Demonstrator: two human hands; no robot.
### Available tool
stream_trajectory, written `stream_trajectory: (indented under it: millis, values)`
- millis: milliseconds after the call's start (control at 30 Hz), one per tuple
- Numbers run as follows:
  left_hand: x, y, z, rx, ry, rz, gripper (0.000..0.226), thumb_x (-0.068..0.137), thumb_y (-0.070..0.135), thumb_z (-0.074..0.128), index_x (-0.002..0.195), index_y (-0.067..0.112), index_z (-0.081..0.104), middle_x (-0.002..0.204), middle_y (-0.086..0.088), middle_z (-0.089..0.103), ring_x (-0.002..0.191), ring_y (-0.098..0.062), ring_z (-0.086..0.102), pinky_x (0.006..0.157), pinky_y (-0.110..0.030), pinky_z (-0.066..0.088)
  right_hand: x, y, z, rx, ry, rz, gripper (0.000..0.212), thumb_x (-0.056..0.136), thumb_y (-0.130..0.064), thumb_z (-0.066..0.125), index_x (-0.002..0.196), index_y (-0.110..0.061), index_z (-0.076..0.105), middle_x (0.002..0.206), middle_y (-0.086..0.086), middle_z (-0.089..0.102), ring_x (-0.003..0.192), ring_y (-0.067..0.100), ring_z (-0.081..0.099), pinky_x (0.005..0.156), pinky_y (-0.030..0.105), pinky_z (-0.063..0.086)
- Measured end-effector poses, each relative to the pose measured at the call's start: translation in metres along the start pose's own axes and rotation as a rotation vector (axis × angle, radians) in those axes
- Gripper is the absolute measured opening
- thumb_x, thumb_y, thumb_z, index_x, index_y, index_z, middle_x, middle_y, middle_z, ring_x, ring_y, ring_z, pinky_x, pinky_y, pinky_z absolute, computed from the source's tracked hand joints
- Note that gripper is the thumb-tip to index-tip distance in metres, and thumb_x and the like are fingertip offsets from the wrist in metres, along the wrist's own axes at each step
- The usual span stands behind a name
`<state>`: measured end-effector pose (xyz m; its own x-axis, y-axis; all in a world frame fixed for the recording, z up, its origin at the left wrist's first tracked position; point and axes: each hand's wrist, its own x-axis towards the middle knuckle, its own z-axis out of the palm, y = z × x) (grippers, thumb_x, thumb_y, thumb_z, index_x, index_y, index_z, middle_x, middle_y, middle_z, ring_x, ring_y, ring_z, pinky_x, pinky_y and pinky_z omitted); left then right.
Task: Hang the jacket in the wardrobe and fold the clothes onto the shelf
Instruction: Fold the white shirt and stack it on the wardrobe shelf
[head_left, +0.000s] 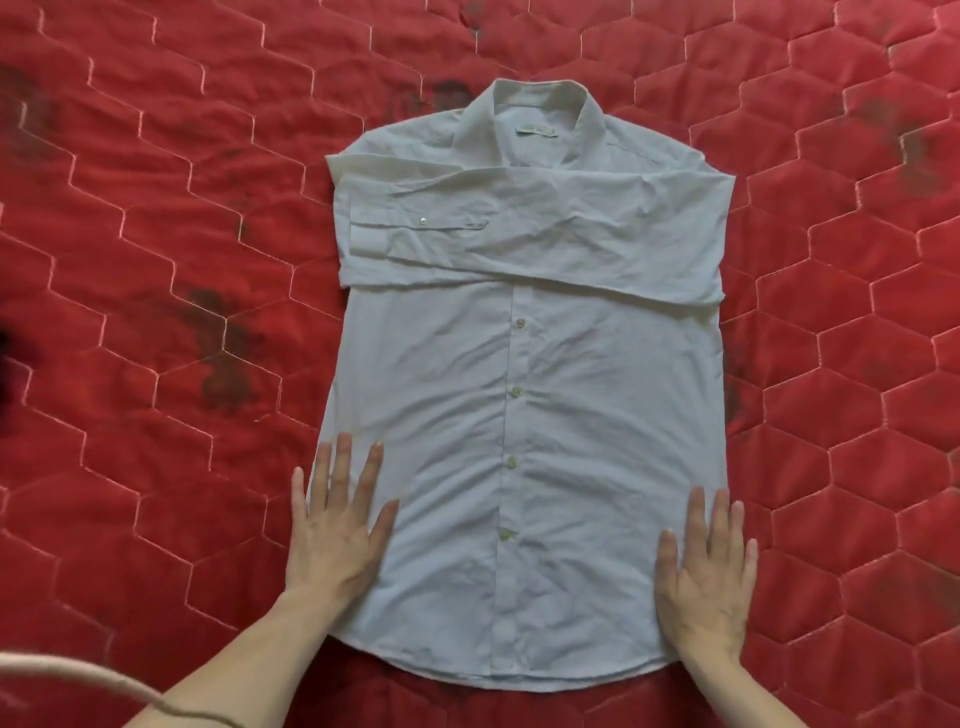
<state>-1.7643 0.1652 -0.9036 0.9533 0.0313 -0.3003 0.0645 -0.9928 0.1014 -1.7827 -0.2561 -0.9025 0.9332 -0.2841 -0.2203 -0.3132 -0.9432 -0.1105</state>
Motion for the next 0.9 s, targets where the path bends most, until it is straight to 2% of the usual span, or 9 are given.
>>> stream_trajectory:
  millis: [167,333,433,500,533,633,700,800,900]
  values:
    - [-0.028,-0.004,0.004,-0.021,-0.061,-0.116,0.079,0.101,0.066,0.020,0.167,0.028,0.000,0.175,-0.010,-0.007,0.161,-0.030,-0.006,0.126,-0.061,0.014,-0.019,0.003,-0.004,-0.038,-0.014,-0.010,0.071,0.104,-0.050,0.024,0.166,-0.016,0.018,0.173,0.015,0.016,0.159,0.033,0.016,0.120,0.062,0.026]
    - [-0.066,-0.016,0.000,-0.018,-0.129,-0.124,0.082,0.100,0.071,0.011,0.167,0.025,0.008,0.174,-0.011,0.007,0.158,-0.036,0.015,0.120,-0.058,0.030,-0.046,0.003,-0.009,-0.061,-0.051,0.026,0.075,0.102,-0.054,0.022,0.166,-0.017,0.018,0.172,0.018,0.016,0.158,0.037,0.020,0.117,0.065,0.029]
    - [-0.072,-0.014,-0.016,-0.162,-0.081,-0.171,0.087,0.093,0.066,0.049,0.164,0.019,0.026,0.161,-0.014,0.031,0.139,-0.039,0.040,0.110,-0.058,0.042,-0.055,-0.008,-0.016,0.027,-0.019,0.097,0.066,0.106,-0.047,0.040,0.163,-0.018,0.029,0.168,0.017,0.026,0.152,0.039,0.029,0.113,0.063,0.035]
    - [-0.065,-0.007,-0.030,-0.372,-0.040,-0.324,0.097,0.082,0.050,0.078,0.160,0.019,0.029,0.143,-0.010,0.039,0.128,-0.032,0.045,0.110,-0.054,0.038,-0.053,-0.016,-0.024,0.171,0.027,0.187,0.066,0.100,-0.043,0.059,0.158,-0.019,0.039,0.158,0.016,0.039,0.139,0.042,0.040,0.108,0.060,0.040]
    - [-0.059,-0.005,-0.038,-0.473,-0.039,-0.412,0.096,0.078,0.043,0.084,0.156,0.020,0.033,0.135,-0.007,0.045,0.123,-0.029,0.048,0.110,-0.050,0.035,-0.051,-0.019,-0.029,0.244,0.060,0.242,0.069,0.096,-0.045,0.064,0.156,-0.019,0.042,0.150,0.017,0.045,0.131,0.042,0.044,0.106,0.059,0.041]
    - [-0.037,-0.013,-0.054,-0.567,-0.118,-0.583,0.048,0.083,0.040,0.078,0.121,0.019,0.058,0.094,0.006,0.065,0.098,-0.024,0.063,0.096,-0.041,0.030,-0.049,-0.027,-0.043,0.518,0.075,0.466,0.070,0.090,-0.039,0.077,0.148,-0.018,0.045,0.134,0.019,0.060,0.120,0.042,0.055,0.101,0.053,0.045]
    - [-0.030,-0.024,-0.059,-0.610,-0.274,-0.580,0.027,0.083,0.037,0.076,0.097,0.015,0.070,0.083,0.005,0.070,0.089,-0.024,0.068,0.090,-0.040,0.042,-0.052,-0.028,-0.050,0.619,0.037,0.592,0.049,0.092,-0.033,0.076,0.132,-0.013,0.056,0.114,0.014,0.066,0.111,0.040,0.061,0.094,0.048,0.046]
    - [-0.027,-0.036,-0.067,-0.831,-0.430,-0.515,0.011,0.088,0.021,0.074,0.097,0.016,0.078,0.092,0.002,0.079,0.088,-0.020,0.075,0.083,-0.041,0.061,-0.061,-0.021,-0.056,0.664,0.016,0.620,0.023,0.094,-0.031,0.073,0.098,-0.010,0.065,0.088,0.009,0.066,0.093,0.040,0.063,0.081,0.044,0.046]
    - [-0.027,-0.041,-0.079,-0.986,-0.491,-0.497,0.011,0.093,0.008,0.070,0.101,0.012,0.077,0.094,0.000,0.080,0.080,-0.011,0.077,0.064,-0.021,0.058,-0.069,-0.007,-0.059,0.765,-0.003,0.627,0.018,0.094,-0.024,0.075,0.084,-0.009,0.069,0.077,0.008,0.068,0.082,0.037,0.066,0.066,0.035,0.047]
